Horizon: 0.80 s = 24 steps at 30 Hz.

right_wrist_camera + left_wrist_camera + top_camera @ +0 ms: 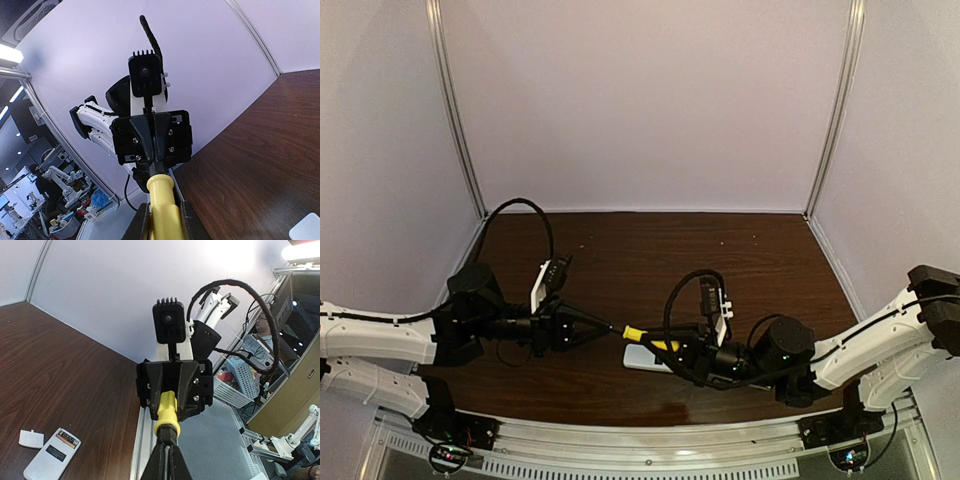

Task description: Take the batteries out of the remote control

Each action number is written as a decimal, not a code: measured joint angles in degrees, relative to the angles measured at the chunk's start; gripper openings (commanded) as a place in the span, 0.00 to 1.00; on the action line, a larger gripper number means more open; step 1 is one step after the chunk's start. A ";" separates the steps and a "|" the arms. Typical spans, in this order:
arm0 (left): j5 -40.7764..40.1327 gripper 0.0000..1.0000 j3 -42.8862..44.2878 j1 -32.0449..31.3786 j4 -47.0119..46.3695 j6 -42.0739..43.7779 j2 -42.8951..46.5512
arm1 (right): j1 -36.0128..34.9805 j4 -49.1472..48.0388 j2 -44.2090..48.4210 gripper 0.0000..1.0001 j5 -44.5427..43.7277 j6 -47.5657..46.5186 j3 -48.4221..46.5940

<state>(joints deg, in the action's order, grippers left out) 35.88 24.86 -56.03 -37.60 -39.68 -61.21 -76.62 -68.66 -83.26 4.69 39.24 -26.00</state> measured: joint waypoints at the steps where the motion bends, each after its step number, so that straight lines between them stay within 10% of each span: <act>1: 0.00 0.00 0.00 0.07 -0.02 0.02 -0.07 | 0.04 -0.07 -0.04 0.02 0.02 0.07 0.00; 6: -0.17 0.07 0.04 0.13 -0.33 0.57 -0.55 | 0.39 -0.11 -0.07 0.00 0.07 0.22 0.00; 13: -5.86 0.76 0.87 0.20 4.52 3.61 -2.19 | 0.76 2.45 1.27 0.00 -1.44 0.46 0.96; 24: -22.08 0.84 4.50 0.15 18.18 7.82 -7.08 | 2.03 24.81 20.92 0.00 -14.23 2.21 8.92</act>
<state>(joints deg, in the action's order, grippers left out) 13.80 29.36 -55.88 -19.42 -31.86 -68.29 -74.59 -43.86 -62.35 -9.54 41.45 -17.08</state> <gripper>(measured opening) 0.838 0.189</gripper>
